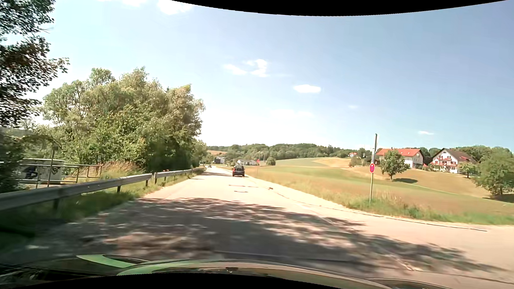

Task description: Follow the waypoints while adhering to traffic rules and regulations

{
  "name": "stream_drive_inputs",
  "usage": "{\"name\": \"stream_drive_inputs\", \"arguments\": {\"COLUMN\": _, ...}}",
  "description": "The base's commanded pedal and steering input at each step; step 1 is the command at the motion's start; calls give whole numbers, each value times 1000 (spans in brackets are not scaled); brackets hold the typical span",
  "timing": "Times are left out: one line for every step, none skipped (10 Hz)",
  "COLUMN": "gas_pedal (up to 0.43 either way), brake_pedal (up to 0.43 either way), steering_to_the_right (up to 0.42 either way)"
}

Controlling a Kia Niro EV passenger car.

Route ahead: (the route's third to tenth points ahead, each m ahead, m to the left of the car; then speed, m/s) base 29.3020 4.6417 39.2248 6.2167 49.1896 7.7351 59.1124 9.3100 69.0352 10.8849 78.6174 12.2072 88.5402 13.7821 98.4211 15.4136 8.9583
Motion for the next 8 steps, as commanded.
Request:
{"name": "stream_drive_inputs", "arguments": {"gas_pedal": 8, "brake_pedal": 0, "steering_to_the_right": -12}}
{"name": "stream_drive_inputs", "arguments": {"gas_pedal": 0, "brake_pedal": 0, "steering_to_the_right": -17}}
{"name": "stream_drive_inputs", "arguments": {"gas_pedal": 0, "brake_pedal": 0, "steering_to_the_right": -22}}
{"name": "stream_drive_inputs", "arguments": {"gas_pedal": 0, "brake_pedal": 0, "steering_to_the_right": -25}}
{"name": "stream_drive_inputs", "arguments": {"gas_pedal": 0, "brake_pedal": 0, "steering_to_the_right": -25}}
{"name": "stream_drive_inputs", "arguments": {"gas_pedal": 0, "brake_pedal": 116, "steering_to_the_right": -25}}
{"name": "stream_drive_inputs", "arguments": {"gas_pedal": 0, "brake_pedal": 128, "steering_to_the_right": -25}}
{"name": "stream_drive_inputs", "arguments": {"gas_pedal": 0, "brake_pedal": 146, "steering_to_the_right": -24}}
